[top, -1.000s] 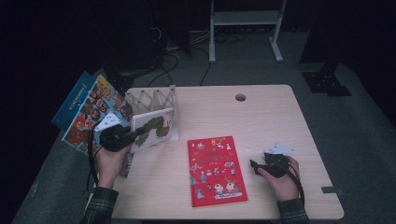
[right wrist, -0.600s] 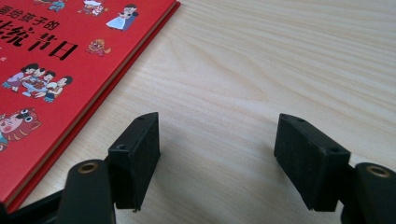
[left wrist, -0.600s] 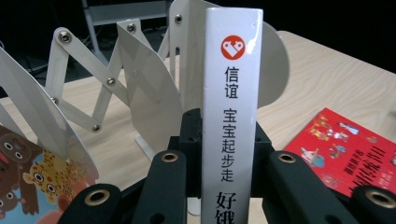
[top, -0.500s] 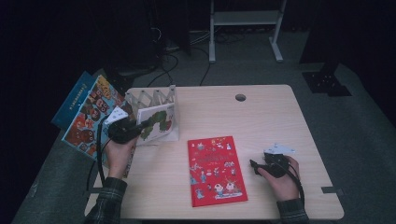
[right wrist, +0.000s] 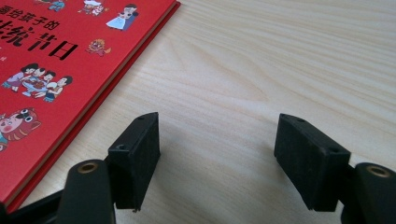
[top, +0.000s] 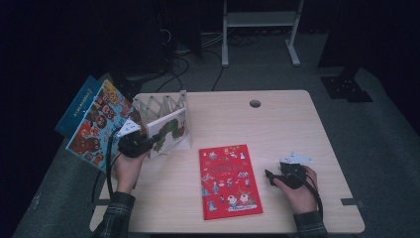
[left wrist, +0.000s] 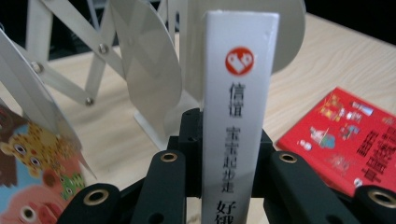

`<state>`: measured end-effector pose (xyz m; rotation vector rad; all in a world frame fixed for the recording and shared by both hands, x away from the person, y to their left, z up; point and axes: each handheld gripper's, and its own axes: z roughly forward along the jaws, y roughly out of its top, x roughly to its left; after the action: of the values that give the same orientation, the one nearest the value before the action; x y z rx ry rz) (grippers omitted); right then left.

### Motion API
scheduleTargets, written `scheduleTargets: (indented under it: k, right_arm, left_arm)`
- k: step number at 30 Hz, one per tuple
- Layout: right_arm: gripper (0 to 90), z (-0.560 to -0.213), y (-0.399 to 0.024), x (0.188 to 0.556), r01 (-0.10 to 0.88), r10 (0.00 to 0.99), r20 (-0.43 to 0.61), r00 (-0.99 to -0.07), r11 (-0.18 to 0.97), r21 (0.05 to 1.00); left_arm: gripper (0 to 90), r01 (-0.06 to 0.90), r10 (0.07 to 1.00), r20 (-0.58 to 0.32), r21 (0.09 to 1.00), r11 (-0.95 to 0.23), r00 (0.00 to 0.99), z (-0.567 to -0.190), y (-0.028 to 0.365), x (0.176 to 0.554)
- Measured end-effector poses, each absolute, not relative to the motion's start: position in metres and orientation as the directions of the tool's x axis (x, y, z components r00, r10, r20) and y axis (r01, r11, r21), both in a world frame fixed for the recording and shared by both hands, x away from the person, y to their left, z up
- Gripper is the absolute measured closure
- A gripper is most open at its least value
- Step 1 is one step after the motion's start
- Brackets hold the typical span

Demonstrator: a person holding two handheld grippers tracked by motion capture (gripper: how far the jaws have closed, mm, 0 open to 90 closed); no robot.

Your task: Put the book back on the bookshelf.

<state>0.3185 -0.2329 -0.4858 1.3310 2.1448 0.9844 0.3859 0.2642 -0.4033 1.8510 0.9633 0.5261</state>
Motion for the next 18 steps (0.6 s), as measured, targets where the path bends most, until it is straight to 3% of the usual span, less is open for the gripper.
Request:
scheduleTargets:
  k: [10,18]
  right_arm:
    - [29.9,-0.486,-0.233,0.318,0.590,0.895,0.009,-0.447,0.288,0.754]
    - [29.8,-0.486,-0.233,0.318,0.590,0.895,0.009,-0.447,0.287,0.754]
  left_arm:
    - [73.4,0.472,0.799,-0.028,0.819,-0.326,0.600,-0.421,0.254,0.391]
    - [67.8,0.484,0.802,-0.054,0.821,-0.303,0.594,-0.426,0.253,0.393]
